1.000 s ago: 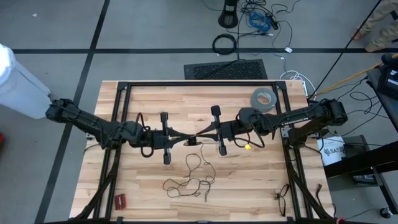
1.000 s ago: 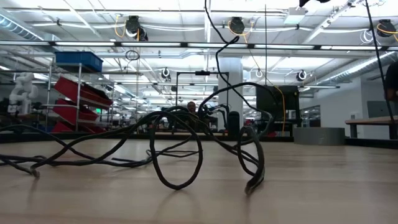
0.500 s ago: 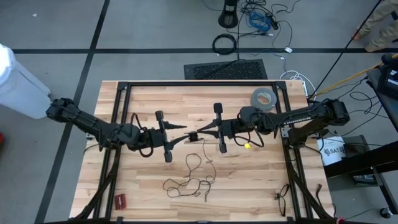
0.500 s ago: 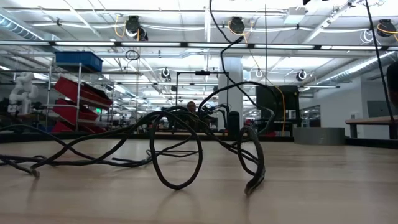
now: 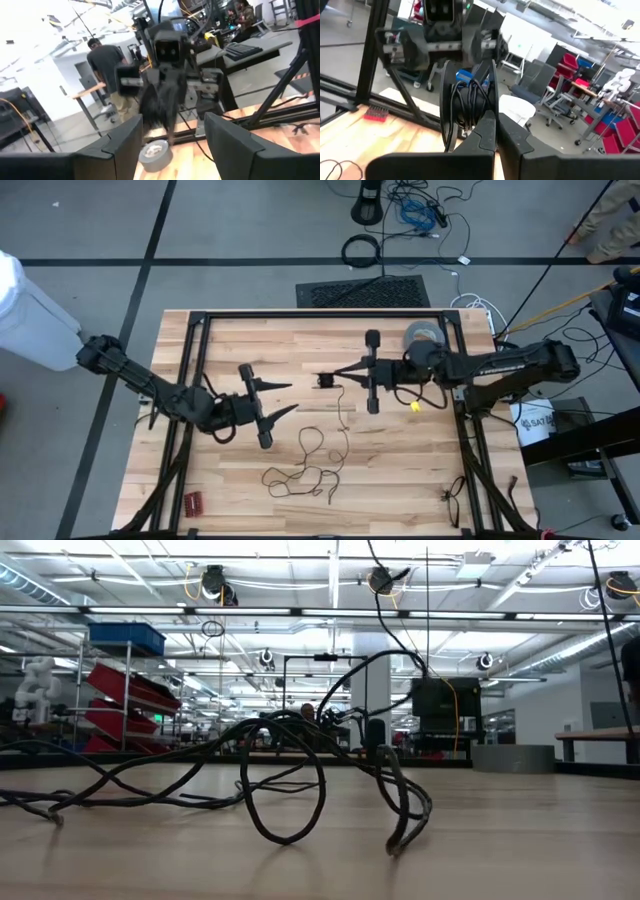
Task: Coil cords
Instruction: Coil the black wire onto the spool
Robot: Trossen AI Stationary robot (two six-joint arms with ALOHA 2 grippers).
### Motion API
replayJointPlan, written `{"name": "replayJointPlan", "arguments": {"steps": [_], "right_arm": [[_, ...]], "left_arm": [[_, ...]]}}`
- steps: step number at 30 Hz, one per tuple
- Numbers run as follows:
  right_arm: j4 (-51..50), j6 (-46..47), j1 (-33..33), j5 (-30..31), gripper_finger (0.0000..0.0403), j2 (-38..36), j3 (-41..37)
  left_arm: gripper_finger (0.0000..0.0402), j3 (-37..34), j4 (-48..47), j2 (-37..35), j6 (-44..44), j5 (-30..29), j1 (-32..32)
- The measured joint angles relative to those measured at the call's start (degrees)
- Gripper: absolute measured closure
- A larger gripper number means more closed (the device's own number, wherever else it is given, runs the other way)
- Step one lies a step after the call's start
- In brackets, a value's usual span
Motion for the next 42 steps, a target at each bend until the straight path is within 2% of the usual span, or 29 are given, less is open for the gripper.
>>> {"name": "replayJointPlan", "arguments": {"steps": [12, 17, 25, 27, 30, 32, 42], "right_arm": [[-0.78, -0.13, -0.18, -0.06, 0.0403, -2.81, 0.00], [-0.46, -0.15, -1.11, -0.18, 0.0403, -2.81, 0.00], [-0.49, 0.29, -1.75, -0.77, 0.0403, -2.81, 0.00], [-0.54, 0.28, -1.75, -0.84, 0.0403, -2.79, 0.00], [-0.56, 0.26, -1.77, -0.85, 0.0403, -2.79, 0.00], [-0.57, 0.19, -1.77, -0.86, 0.0403, -2.79, 0.00], [-0.55, -0.12, -1.70, -0.84, 0.0403, -2.79, -0.01]], "left_arm": [[0.0182, -0.02, -1.70, 2.83, -6.83, 2.44, 1.03], [0.0182, -0.02, -1.42, 5.87, -9.73, 8.00, 3.30], [0.0182, -0.07, 3.65, 11.33, -16.82, 11.57, 8.75], [0.0182, -0.07, 6.08, 12.88, -18.11, 14.56, 9.99], [0.0182, -0.07, 9.98, 15.74, -17.98, 23.63, 11.20], [0.0182, -0.07, 12.68, 18.00, -17.77, 27.58, 11.63], [0.0182, -0.07, 20.36, 25.13, -19.41, 24.20, 12.58]]}}
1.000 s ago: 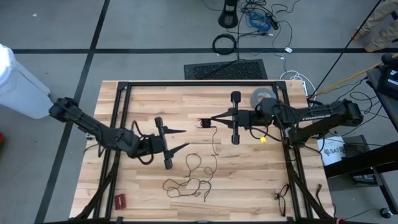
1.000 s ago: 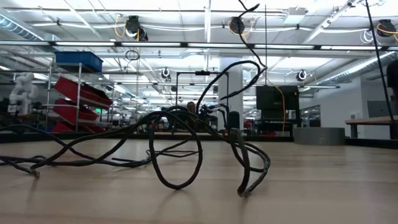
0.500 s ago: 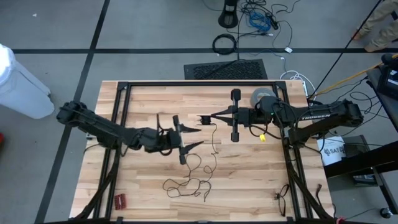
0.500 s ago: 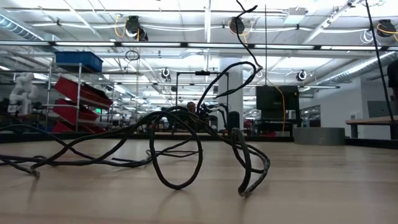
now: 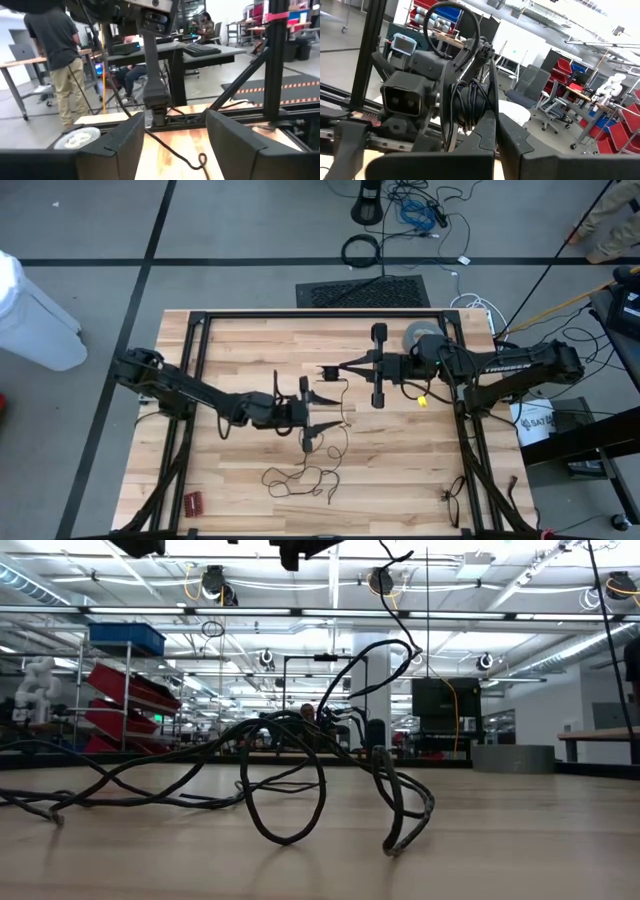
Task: Coil cords
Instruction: Coil the black wire onto the spool
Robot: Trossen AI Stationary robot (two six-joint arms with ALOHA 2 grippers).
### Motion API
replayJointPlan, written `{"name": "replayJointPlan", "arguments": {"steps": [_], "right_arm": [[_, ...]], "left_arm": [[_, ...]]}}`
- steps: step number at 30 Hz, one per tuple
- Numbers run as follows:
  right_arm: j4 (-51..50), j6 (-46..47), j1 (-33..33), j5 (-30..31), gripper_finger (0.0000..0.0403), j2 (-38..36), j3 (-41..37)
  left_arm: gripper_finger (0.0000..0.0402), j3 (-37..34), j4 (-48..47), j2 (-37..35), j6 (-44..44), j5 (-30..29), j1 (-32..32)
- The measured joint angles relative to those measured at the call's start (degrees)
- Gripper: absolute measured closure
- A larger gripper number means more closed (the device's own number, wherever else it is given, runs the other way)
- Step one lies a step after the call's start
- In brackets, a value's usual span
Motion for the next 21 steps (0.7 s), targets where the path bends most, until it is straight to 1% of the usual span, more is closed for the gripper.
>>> {"name": "replayJointPlan", "arguments": {"steps": [6, 9, 12, 15, 19, 21], "right_arm": [[2.05, -1.60, -0.11, 0.25, 0.0403, 0.00, 0.04], [2.12, -2.51, -0.11, 0.31, 0.0403, 0.00, 0.58], [2.31, -2.55, -0.11, 0.36, 0.0403, -0.02, 1.10], [2.25, -2.64, -0.11, 0.37, 0.0403, 0.00, 1.10], [1.85, -2.65, -0.11, 0.37, 0.0403, 0.00, 1.10], [1.46, -2.54, -0.11, 0.37, 0.0403, 0.00, 1.11]], "left_arm": [[0.0182, 0.20, 4.58, 3.33, -5.84, -0.17, 0.39], [0.0182, 0.22, 6.79, 5.54, -6.35, -1.50, 0.39], [0.0182, 0.20, 12.18, 6.47, -10.11, -4.27, 0.18], [0.0182, 0.28, 17.59, 6.25, -10.47, -3.52, -0.07], [0.0182, 0.28, 16.50, 6.37, -9.95, -3.28, -0.09], [0.0182, 0.28, 15.32, 6.37, -9.10, -4.92, 0.07]]}}
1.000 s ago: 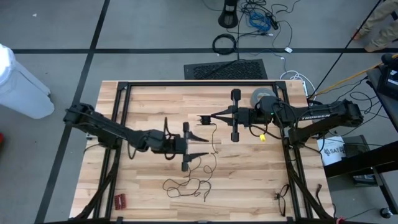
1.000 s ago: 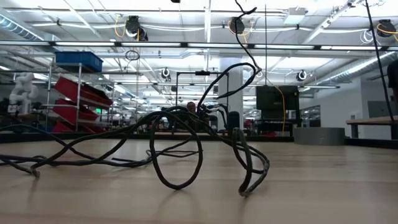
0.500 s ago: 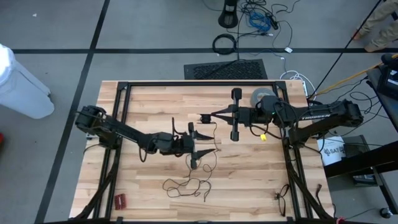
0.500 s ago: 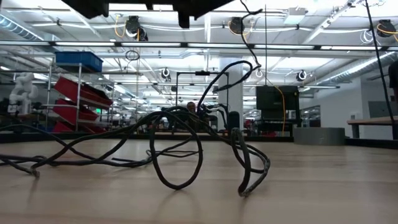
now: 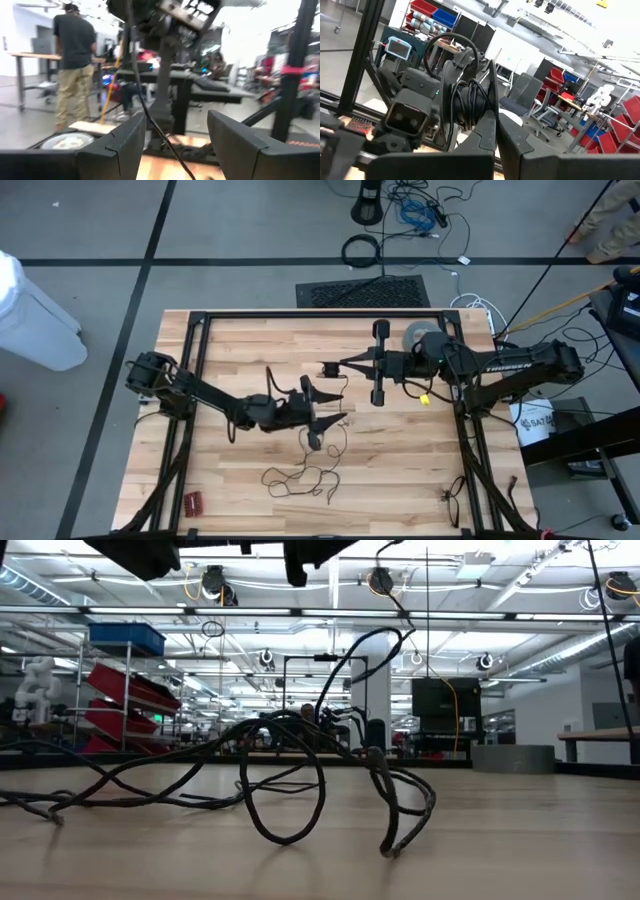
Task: Coil cords
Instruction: Coil the black wire onto the spool
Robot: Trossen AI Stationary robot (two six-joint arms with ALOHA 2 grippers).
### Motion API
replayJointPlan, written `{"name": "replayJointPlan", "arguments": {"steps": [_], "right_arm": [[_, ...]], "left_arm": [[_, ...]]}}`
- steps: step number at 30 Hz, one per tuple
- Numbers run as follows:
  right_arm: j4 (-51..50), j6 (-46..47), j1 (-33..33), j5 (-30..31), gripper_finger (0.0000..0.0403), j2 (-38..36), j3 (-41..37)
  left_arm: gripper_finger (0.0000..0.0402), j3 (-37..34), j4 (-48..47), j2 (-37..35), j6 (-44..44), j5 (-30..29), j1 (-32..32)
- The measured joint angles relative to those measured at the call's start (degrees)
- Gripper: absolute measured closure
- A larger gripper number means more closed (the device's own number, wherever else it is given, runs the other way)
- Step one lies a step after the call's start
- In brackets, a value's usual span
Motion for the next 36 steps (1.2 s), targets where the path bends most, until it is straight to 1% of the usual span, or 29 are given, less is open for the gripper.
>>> {"name": "replayJointPlan", "arguments": {"steps": [3, 6, 15, 18, 20, 22, 23, 25, 30, 36], "right_arm": [[-0.50, 0.63, 0.15, -0.06, 0.0403, 0.00, 0.01], [-1.45, 1.48, 0.24, -0.21, 0.0403, 0.00, 0.01], [-1.55, 1.61, 0.24, -0.22, 0.0403, 0.00, 0.01], [-1.34, 1.47, 0.24, -0.22, 0.0403, 0.00, 0.03], [-1.21, 1.20, 0.24, -0.22, 0.0403, 0.00, 0.03], [-1.09, 0.48, 0.24, -0.22, 0.0403, 0.00, 0.05], [-1.05, 0.07, 0.24, -0.23, 0.0403, 0.00, 0.05], [-0.90, -0.23, 0.24, -0.22, 0.0403, 0.00, 0.05], [-0.92, -0.28, 0.24, -0.22, 0.0403, 0.00, 0.05], [-0.96, -0.31, 0.24, -0.22, 0.0403, 0.00, 0.05]], "left_arm": [[0.0182, -0.02, -0.97, 0.00, 0.13, -1.98, 0.45], [0.0182, -0.02, -1.18, -0.02, -0.04, -2.12, 1.01], [0.0182, -0.04, -6.56, -0.02, -0.06, -2.14, 1.02], [0.0182, -0.06, -8.98, -0.02, -0.33, -3.98, 1.02], [0.0182, -0.11, -8.05, 0.00, -4.10, -4.78, 1.02], [0.0182, -0.11, -4.17, -0.02, -8.69, -4.71, 1.02], [0.0182, -0.09, -2.53, -0.08, -9.15, -4.63, 1.02], [0.0182, -0.07, -2.16, -0.13, -7.93, -4.60, 1.02], [0.0182, -0.09, -6.18, -0.11, -6.07, -5.11, 0.98], [0.0183, -0.09, -6.27, -0.11, -4.69, -3.99, 0.90]]}}
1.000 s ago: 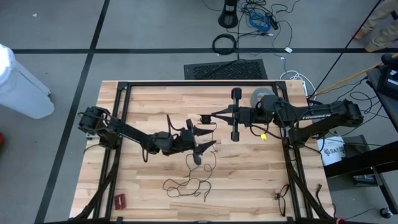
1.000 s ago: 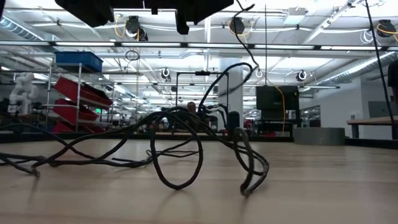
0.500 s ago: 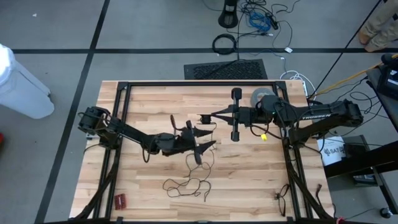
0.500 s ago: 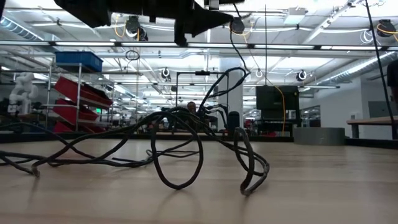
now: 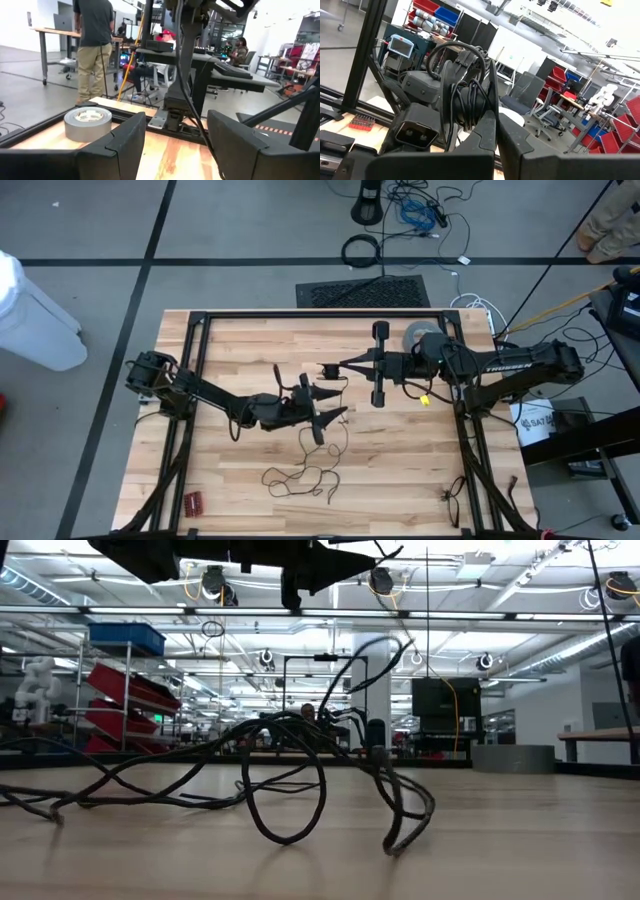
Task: Coil cords
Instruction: Coil the black wire onto the spool
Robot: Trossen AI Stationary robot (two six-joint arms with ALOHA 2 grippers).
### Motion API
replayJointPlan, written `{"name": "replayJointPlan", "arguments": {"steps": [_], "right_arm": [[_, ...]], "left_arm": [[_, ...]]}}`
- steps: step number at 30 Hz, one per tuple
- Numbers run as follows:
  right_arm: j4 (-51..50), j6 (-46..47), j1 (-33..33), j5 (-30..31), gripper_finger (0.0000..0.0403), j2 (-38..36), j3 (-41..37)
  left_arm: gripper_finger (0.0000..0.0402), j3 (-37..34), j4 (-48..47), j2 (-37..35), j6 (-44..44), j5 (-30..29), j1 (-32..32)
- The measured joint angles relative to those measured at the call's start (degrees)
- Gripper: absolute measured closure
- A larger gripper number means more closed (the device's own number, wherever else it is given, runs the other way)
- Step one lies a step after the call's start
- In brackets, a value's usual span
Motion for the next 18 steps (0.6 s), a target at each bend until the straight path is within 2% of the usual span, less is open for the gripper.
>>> {"name": "replayJointPlan", "arguments": {"steps": [5, 13, 18], "right_arm": [[-0.08, -0.21, 0.00, 0.01, 0.0403, 0.00, 0.00], [-1.40, -0.21, 0.00, 0.02, 0.0403, 0.00, 0.00], [-1.42, -0.21, 0.00, 0.04, 0.0403, 0.00, 0.00]], "left_arm": [[0.0201, 0.00, -0.65, 0.00, 0.81, 0.04, -0.19], [0.0268, 0.00, -1.88, -0.61, 2.11, 0.04, -0.47], [0.0311, 0.00, -8.23, -3.13, 2.13, -2.01, -0.49]]}}
